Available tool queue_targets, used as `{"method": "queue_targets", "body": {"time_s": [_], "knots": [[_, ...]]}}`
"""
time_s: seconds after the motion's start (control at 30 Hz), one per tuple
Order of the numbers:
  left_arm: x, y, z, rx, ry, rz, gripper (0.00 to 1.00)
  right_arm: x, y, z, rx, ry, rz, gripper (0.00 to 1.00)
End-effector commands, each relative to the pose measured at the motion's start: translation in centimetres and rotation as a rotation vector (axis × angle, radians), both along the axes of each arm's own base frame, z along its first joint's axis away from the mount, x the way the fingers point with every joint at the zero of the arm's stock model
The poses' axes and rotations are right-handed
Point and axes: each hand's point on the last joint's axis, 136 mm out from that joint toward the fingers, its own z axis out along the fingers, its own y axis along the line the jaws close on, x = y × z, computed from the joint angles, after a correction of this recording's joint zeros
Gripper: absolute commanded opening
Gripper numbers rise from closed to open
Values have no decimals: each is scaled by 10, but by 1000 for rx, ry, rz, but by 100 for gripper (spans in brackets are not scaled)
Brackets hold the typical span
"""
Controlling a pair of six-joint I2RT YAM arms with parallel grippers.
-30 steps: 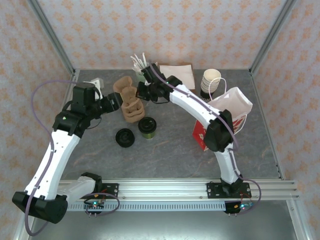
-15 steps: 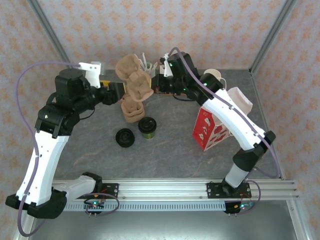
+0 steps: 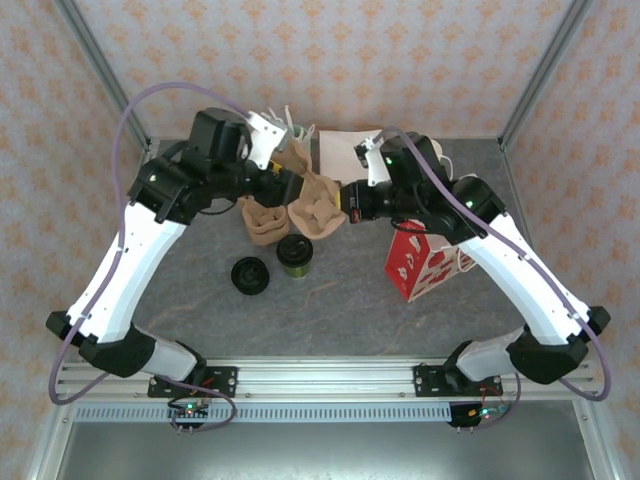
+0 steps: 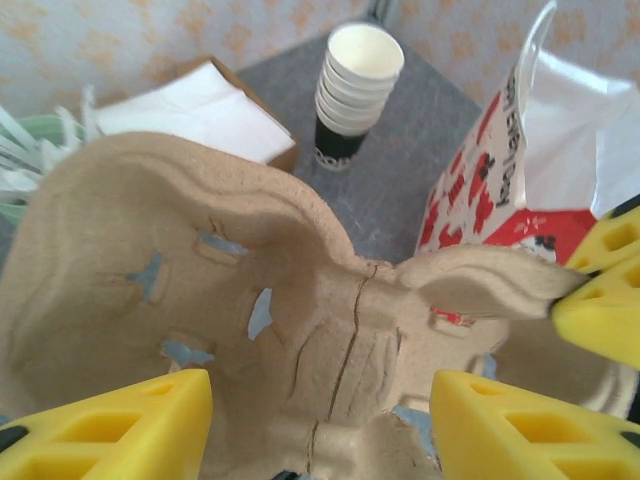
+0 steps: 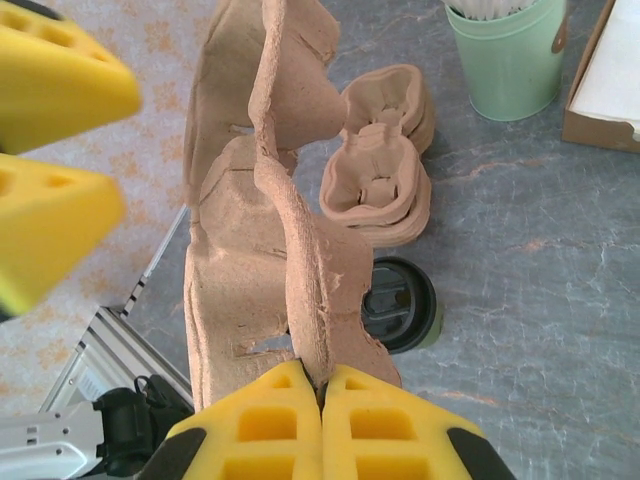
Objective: Pack the takeout coffee
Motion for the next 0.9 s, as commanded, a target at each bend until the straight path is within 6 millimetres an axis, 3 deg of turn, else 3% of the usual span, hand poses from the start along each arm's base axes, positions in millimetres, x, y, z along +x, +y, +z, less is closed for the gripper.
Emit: {"method": "queue_targets", "body": {"time_s": [0.0,0.37,0.6,0.87], "knots": [[-14,-8,-10,62,42,-62,60,-8,-11,-6,-27,4,-2,0],[-11,-41,-33,115,59,-100,56,-16,-20,-7,-23,8,-15,0],[-6,-33,-46,203,57,-59,57,-17,-21,-8,-25,12,-16,0],[1,-24,-40,200,21,6,64,-16,-21,-9,-32,9,-15,0]]}}
